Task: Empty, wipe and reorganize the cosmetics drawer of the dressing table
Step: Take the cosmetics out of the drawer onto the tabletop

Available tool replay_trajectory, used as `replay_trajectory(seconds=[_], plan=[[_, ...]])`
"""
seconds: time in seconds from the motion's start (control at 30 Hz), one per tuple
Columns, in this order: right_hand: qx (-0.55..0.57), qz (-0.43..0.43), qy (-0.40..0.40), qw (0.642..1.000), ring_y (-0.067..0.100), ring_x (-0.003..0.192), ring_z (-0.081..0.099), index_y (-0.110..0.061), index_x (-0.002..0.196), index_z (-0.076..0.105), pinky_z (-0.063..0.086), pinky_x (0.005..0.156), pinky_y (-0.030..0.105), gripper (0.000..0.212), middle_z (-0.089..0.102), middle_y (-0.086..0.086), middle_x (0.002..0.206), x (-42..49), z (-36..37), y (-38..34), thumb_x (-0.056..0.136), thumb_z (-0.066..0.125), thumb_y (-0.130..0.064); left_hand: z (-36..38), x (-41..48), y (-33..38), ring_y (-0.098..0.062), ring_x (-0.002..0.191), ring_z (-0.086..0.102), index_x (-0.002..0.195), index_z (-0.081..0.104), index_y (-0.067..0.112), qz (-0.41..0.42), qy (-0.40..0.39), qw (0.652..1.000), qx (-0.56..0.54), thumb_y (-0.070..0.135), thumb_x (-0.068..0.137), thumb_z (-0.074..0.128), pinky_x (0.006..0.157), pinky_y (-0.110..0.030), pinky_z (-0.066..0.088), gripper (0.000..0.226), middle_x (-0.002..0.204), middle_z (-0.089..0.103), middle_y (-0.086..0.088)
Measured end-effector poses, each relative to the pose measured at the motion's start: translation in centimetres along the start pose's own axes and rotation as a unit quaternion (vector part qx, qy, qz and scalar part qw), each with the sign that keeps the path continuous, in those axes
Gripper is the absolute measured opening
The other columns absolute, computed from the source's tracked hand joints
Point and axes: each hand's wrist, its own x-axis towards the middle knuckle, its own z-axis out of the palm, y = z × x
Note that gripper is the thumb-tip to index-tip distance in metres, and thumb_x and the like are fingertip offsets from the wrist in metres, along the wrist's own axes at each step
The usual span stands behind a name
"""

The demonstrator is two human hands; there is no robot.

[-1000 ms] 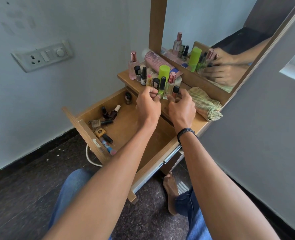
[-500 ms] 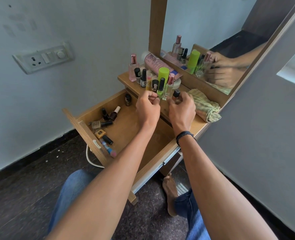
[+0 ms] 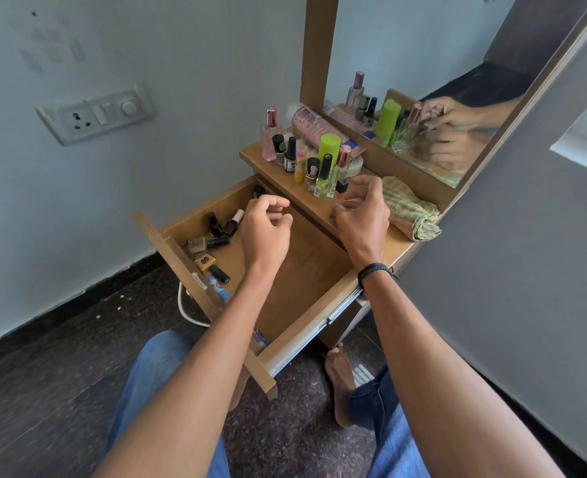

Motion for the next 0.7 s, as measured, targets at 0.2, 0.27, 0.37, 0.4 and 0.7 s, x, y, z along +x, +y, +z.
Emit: replay_trajectory(seconds=[0.2, 0.27, 0.37, 0.4, 0.7], plan=[[-0.027, -0.007, -0.004, 1.000, 0.003, 0.085, 0.060, -0.018, 0.094, 0.059, 0.035, 0.066, 0.004, 0.023, 0.069, -0.009, 0.094, 0.0, 0.0, 0.0, 0.083, 0.077, -0.008, -4.4, -2.7, -2.1, -0.005, 0.093, 0.066, 0.096, 0.066, 0.025, -0.052, 0.012, 0.999, 0.011, 0.004, 0.090, 0.069, 0.073, -0.019, 0.055, 0.022, 0.121, 0.063, 0.005], [-0.022, -0.002, -0.001, 1.000, -0.003, 0.082, 0.060, -0.018, 0.089, 0.061, 0.045, 0.071, 0.013, 0.021, 0.070, -0.010, 0.092, 0.0, 0.0, 0.0, 0.083, 0.078, -0.008, -4.8, -3.4, -2.6, -0.006, 0.095, 0.066, 0.097, 0.067, 0.024, -0.056, 0.009, 0.998, 0.028, 0.004, 0.090, 0.068, 0.068, -0.014, 0.051, 0.020, 0.116, 0.063, 0.003], [-0.019, 0.003, 0.002, 1.000, -0.002, 0.083, 0.064, -0.020, 0.085, 0.062, 0.053, 0.074, 0.022, 0.020, 0.070, -0.014, 0.089, 0.0, 0.1, -0.1, 0.083, 0.078, -0.008, -4.8, -3.6, -2.5, -0.007, 0.098, 0.064, 0.101, 0.068, 0.020, -0.050, -0.004, 0.998, 0.044, 0.005, 0.091, 0.068, 0.064, -0.009, 0.045, 0.018, 0.117, 0.061, 0.002], [-0.018, 0.006, -0.001, 1.000, -0.002, 0.083, 0.065, -0.021, 0.083, 0.062, 0.054, 0.072, 0.020, 0.021, 0.069, -0.016, 0.087, 0.0, 0.1, -0.2, 0.083, 0.078, -0.008, -4.8, -3.6, -2.3, -0.007, 0.098, 0.063, 0.102, 0.068, 0.020, -0.050, -0.009, 0.998, 0.048, 0.006, 0.092, 0.068, 0.064, -0.009, 0.044, 0.017, 0.118, 0.060, 0.002], [-0.034, 0.016, -0.012, 0.999, 0.001, 0.082, 0.065, -0.024, 0.082, 0.062, 0.046, 0.065, 0.008, 0.022, 0.064, -0.019, 0.082, 0.0, 0.0, -0.5, 0.083, 0.077, -0.008, -4.8, -4.0, -2.1, -0.009, 0.100, 0.063, 0.107, 0.067, 0.021, -0.075, -0.027, 0.996, 0.046, 0.011, 0.093, 0.068, 0.062, -0.014, 0.043, 0.018, 0.124, 0.060, 0.002]])
